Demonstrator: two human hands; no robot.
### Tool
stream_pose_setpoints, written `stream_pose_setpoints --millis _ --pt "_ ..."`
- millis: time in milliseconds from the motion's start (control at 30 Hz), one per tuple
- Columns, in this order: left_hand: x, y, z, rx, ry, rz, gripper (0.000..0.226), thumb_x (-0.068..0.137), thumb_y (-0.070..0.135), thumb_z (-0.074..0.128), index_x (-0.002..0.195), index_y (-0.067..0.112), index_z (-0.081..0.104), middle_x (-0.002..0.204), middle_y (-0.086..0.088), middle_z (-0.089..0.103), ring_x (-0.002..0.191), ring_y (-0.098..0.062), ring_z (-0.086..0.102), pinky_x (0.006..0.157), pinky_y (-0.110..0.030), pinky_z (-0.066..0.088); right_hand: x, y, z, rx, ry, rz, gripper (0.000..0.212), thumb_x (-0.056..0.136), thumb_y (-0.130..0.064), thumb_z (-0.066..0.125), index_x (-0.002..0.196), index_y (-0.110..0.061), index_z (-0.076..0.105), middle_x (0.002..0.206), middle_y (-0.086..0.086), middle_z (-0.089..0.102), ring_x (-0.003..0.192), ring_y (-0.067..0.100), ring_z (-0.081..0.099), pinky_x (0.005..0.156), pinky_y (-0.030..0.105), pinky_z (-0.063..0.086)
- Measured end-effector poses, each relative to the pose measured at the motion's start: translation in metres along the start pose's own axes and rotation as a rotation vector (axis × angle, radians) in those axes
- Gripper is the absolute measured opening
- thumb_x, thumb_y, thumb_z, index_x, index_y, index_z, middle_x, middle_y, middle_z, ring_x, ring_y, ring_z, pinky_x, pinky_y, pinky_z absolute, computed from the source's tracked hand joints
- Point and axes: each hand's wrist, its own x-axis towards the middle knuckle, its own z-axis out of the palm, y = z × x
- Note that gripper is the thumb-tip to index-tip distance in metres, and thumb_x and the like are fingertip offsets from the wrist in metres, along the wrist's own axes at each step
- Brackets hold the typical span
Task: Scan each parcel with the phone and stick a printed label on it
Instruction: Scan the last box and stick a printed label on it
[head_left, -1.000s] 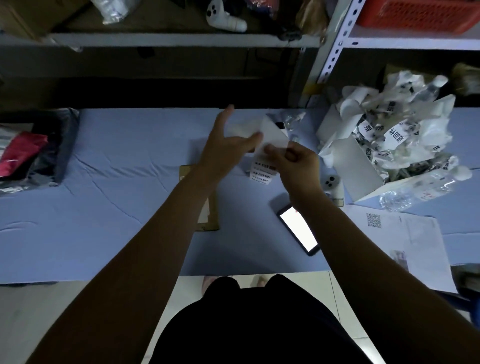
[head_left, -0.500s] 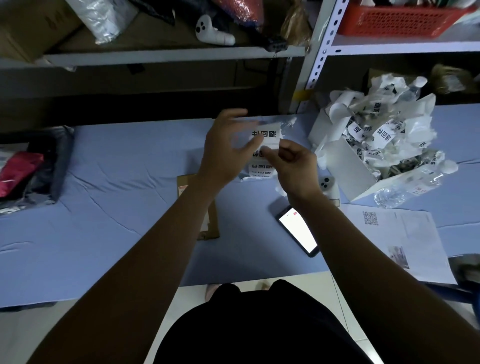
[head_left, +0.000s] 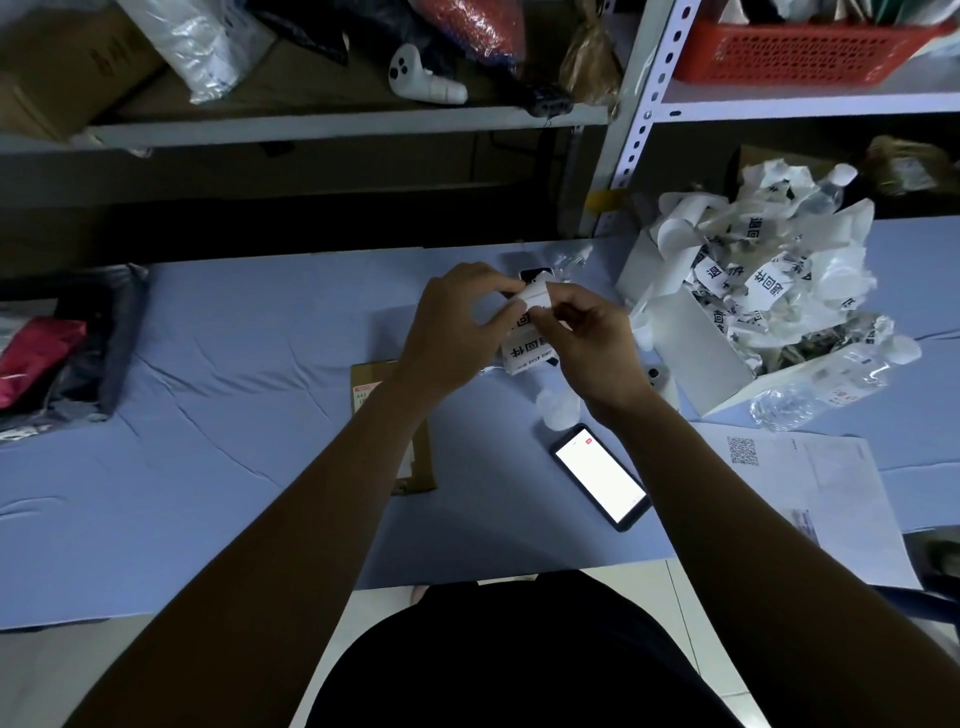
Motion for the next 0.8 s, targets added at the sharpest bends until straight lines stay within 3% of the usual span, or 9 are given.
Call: stream_pose_setpoints --millis 133,267,433,633,800 --pt "0.001 -0.006 0.004 0.048 -0.019 -0.014 0.026 0.093 0.027 0.067 0.111 0.008 0.074 0.108 -0.009 0.073 0.101 -0.02 0.064 0.095 -0.043 0.049 0.002 0.002 -0.002 -0.013 -0.038 0.011 0.022 0.099 0.001 0.058 0.116 -0.004 0.071 0.109 0.013 0.073 0.103 0.032 0.069 0.093 0.051 0.056" --pt "0.003 -0.015 0.007 0.258 -0.053 0.12 0.023 0.097 0.023 0.06 0.106 0.006 0.073 0.099 -0.011 0.071 0.097 -0.027 0.063 0.091 -0.031 0.033 0.004 0.009 -0.002 -0.009 -0.006 0.001 0.018 0.097 0.001 0.062 0.112 -0.003 0.072 0.108 0.014 0.075 0.103 0.034 0.07 0.097 0.054 0.054" --pt "0.001 -0.02 0.014 0.486 0.018 0.379 0.022 0.095 0.017 0.053 0.094 0.002 0.069 0.09 -0.014 0.068 0.086 -0.033 0.062 0.081 -0.038 0.04 0.008 0.018 -0.001 -0.016 0.052 0.018 0.016 0.094 -0.001 0.067 0.109 -0.004 0.073 0.108 0.013 0.075 0.104 0.033 0.07 0.096 0.056 0.054" --pt "0.004 -0.021 0.019 0.62 0.041 0.425 0.026 0.097 0.023 0.056 0.094 0.002 0.071 0.092 -0.015 0.071 0.087 -0.032 0.066 0.084 -0.04 0.05 0.012 0.016 -0.002 -0.072 0.062 -0.002 0.017 0.094 -0.001 0.067 0.109 -0.004 0.075 0.108 0.008 0.076 0.102 0.028 0.072 0.094 0.052 0.056" --pt "0.01 -0.025 0.02 0.486 -0.054 0.358 0.026 0.1 0.023 0.052 0.097 0.005 0.071 0.095 -0.011 0.07 0.092 -0.029 0.064 0.091 -0.037 0.039 0.012 0.016 -0.005 -0.152 0.085 -0.015 0.009 0.093 -0.005 0.072 0.101 -0.008 0.074 0.104 0.001 0.075 0.102 0.014 0.072 0.095 0.043 0.057"
